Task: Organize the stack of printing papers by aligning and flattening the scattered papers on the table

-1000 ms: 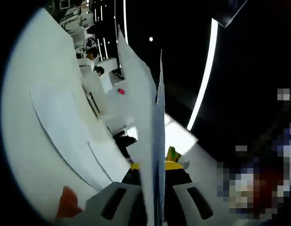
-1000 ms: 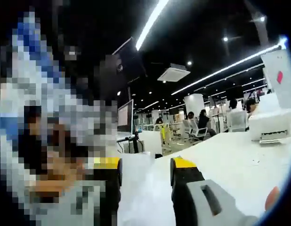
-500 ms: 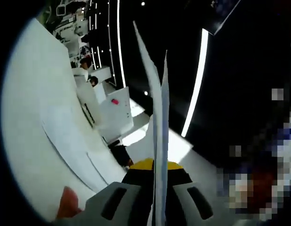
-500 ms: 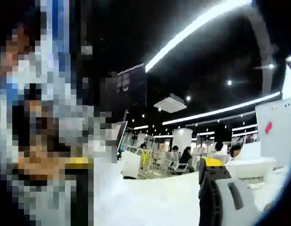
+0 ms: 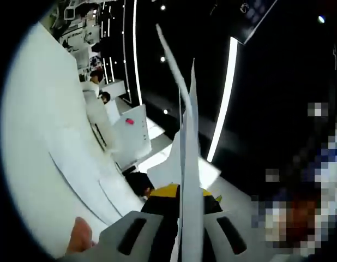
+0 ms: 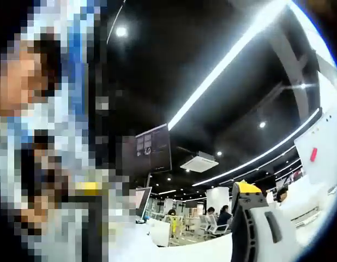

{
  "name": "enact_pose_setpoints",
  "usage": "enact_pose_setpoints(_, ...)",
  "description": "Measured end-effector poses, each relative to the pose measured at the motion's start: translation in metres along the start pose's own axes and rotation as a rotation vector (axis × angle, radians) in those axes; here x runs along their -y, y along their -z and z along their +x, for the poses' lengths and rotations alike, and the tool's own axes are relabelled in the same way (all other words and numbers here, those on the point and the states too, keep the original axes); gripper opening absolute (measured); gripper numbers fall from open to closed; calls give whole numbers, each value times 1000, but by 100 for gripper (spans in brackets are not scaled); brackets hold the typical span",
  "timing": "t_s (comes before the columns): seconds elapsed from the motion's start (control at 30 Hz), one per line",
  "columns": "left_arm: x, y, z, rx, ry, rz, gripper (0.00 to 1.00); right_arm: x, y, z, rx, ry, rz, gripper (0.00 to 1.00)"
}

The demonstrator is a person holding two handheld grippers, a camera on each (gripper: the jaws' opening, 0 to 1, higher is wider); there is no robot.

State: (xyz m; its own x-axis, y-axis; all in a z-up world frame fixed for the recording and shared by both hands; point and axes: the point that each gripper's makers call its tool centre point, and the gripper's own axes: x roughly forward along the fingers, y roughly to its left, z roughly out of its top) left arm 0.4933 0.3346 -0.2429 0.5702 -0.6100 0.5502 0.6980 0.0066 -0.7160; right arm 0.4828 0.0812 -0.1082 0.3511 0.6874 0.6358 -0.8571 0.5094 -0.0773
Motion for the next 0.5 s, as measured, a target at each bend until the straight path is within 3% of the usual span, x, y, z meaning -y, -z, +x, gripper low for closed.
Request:
enact_pose_setpoints(0.03,0,-1,0,0,1,1,6,3,6,0,-20,11,2,90)
enact_pose_setpoints(0.13,0,0,0,0,2,4,6,16,36,-8,-181,54,-148,90)
enact_pose_setpoints(0.2,1,0,0,2,4,5,6,20,46,-14,-235,49,-257,90)
enact_pose_setpoints(0.27,1,-1,-1,3,7,7,6,23,63,-25,-336,48,-318,90)
enact_pose_setpoints(0.3,1,-2,-1,5,8,8,6,20,72,-31,-379,20,-312,90)
enact_pose_setpoints(0.37,1,-2,-1,5,9,13,6,12,79,-41,-391,-20,-245,90)
enact_pose_setpoints(0.4,2,-3,-1,8,11,12,6,12,88,-49,-456,-25,-230,90)
enact_pose_setpoints(0.5,0,-4,-1,11,10,10,6,15,106,-65,-566,-32,-241,90)
